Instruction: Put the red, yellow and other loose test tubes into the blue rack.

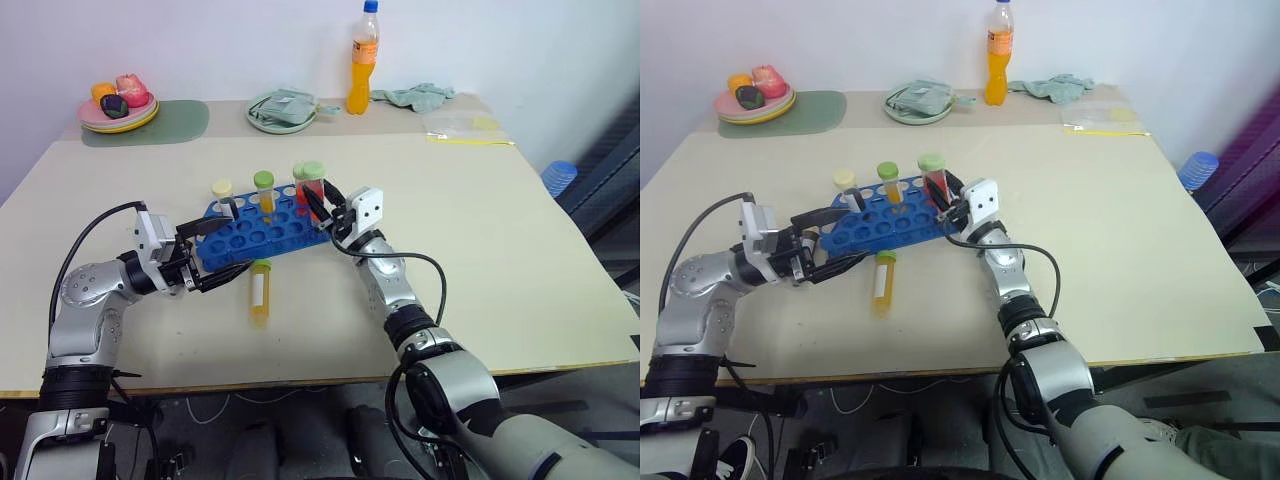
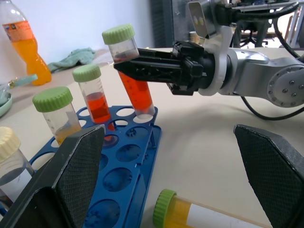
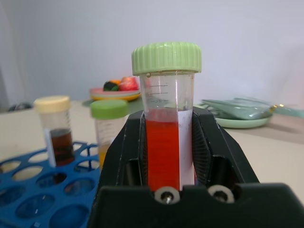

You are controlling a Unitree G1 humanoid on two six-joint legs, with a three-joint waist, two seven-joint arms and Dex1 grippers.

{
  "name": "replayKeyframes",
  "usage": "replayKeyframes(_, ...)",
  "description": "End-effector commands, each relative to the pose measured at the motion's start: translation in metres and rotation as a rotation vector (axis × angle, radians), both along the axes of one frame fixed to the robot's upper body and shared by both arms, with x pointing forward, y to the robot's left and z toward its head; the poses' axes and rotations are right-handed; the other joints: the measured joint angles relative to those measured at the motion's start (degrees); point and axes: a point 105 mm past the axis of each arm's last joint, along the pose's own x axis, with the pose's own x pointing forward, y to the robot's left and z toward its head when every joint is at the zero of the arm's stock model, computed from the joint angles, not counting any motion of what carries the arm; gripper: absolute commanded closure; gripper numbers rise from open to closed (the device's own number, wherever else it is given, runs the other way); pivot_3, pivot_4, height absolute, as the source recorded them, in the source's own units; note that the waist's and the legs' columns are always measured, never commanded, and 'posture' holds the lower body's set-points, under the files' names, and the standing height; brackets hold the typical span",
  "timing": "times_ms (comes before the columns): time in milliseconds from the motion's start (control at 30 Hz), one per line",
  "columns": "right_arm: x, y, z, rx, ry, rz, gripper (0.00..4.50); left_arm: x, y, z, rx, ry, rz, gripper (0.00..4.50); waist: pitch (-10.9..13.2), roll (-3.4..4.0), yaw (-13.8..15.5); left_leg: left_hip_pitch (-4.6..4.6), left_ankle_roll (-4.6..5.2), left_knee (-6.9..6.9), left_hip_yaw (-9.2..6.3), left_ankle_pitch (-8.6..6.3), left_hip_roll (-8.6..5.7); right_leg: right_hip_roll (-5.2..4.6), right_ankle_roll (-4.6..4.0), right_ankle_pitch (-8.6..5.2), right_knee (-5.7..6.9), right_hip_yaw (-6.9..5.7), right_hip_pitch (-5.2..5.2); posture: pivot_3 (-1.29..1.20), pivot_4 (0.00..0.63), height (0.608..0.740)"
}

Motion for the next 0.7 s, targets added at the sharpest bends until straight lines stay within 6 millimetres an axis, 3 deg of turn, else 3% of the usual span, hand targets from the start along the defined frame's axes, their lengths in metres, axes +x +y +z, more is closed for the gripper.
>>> replayKeyframes(33,-0.001,0.008,0.009,0.032,-0.017,0.018,3.73,-0.003,0.003,0.016,-0.009,-0.056,0.0,0.0,0.0,0.0,0.0,0.0,0.0,0.0,0.0,0.0,0.0,0.0,0.0,0.0,0.0,0.0,0.0,0.0,0.15,0.74)
replayKeyframes(367,-0.008,0.026,0.013,0.031,-0.033,0.068,3.73,-0.007,0.001,0.021,-0.008,-0.06,0.007,0.0,0.0,0.01,0.0,0.01,0.0,-0.01,-0.04,0.0,0.01,-0.02,0.0,0.0,0.0,0.0,0.0,0.0,0.15,0.74)
replayKeyframes(700,0.0,0.013,0.003,0.029,0.01,0.011,3.73,-0.008,-0.001,0.023,-0.007,-0.061,0.006,0.0,0.0,0.0,0.0,0.01,0.0,-0.01,-0.03,0.0,0.01,-0.03,-0.01,0.0,0.0,0.0,0.0,0.0,0.15,0.74)
